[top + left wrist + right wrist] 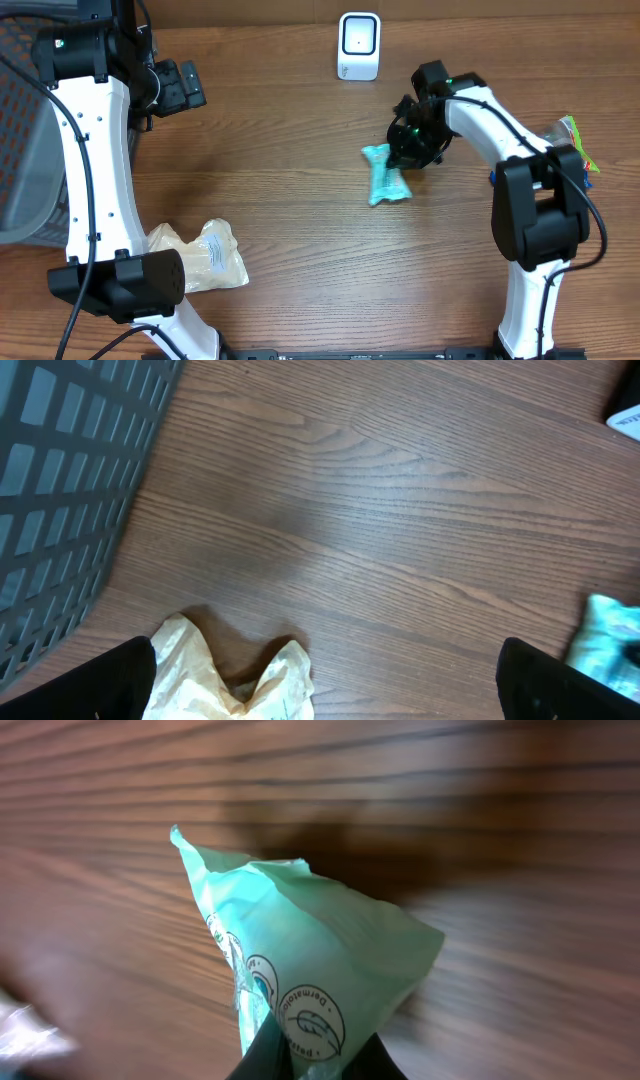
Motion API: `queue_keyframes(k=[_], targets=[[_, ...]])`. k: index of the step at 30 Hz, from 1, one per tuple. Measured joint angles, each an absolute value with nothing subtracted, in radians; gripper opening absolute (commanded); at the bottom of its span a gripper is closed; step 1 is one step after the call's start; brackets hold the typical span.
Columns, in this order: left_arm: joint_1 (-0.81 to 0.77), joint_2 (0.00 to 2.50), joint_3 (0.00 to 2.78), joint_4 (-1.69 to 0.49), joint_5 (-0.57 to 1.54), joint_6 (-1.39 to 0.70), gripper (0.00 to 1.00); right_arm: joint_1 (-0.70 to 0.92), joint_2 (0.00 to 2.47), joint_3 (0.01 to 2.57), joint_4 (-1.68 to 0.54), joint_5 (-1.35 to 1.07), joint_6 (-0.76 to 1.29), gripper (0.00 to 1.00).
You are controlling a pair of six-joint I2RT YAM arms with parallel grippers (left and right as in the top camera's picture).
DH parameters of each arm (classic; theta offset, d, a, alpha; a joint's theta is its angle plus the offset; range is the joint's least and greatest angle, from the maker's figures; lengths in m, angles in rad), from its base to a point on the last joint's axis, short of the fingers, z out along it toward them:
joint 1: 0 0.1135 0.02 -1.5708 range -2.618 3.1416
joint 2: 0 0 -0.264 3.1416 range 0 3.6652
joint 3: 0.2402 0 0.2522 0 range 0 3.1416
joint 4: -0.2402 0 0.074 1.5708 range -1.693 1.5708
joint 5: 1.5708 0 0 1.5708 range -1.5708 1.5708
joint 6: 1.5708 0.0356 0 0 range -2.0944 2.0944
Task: Scan the item barcode
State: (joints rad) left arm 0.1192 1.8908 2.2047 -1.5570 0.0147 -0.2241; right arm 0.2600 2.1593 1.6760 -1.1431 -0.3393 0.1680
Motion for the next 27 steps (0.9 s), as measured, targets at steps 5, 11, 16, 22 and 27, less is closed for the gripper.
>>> queue_keyframes(k=[5, 11, 16, 22, 27], targets=[[0.119, 1.891, 2.205, -1.557, 0.015, -0.224, 1.0, 0.384, 2.091, 1.779, -1.32, 0.183, 0.358, 0.04], [0.12, 1.891, 2.205, -1.557, 0.015, -0.224, 1.0, 0.616, 2.122, 1.787, -1.343, 0.587, 0.563, 0.04], [0.12, 1.891, 2.205, -1.557, 0.015, -0.224, 1.0, 0.691, 2.289, 1.789, -1.346, 0.826, 0.581, 0.04], [0.12, 1.891, 2.205, -1.557, 0.015, -0.224, 1.0, 0.808, 2.348, 1.788, -1.311, 0.868, 0.487, 0.32], [0.12, 1.891, 2.205, -1.557, 0.015, -0.224, 0.99, 0.9, 2.348, 1.788, -1.303, 0.679, 0.348, 0.54]])
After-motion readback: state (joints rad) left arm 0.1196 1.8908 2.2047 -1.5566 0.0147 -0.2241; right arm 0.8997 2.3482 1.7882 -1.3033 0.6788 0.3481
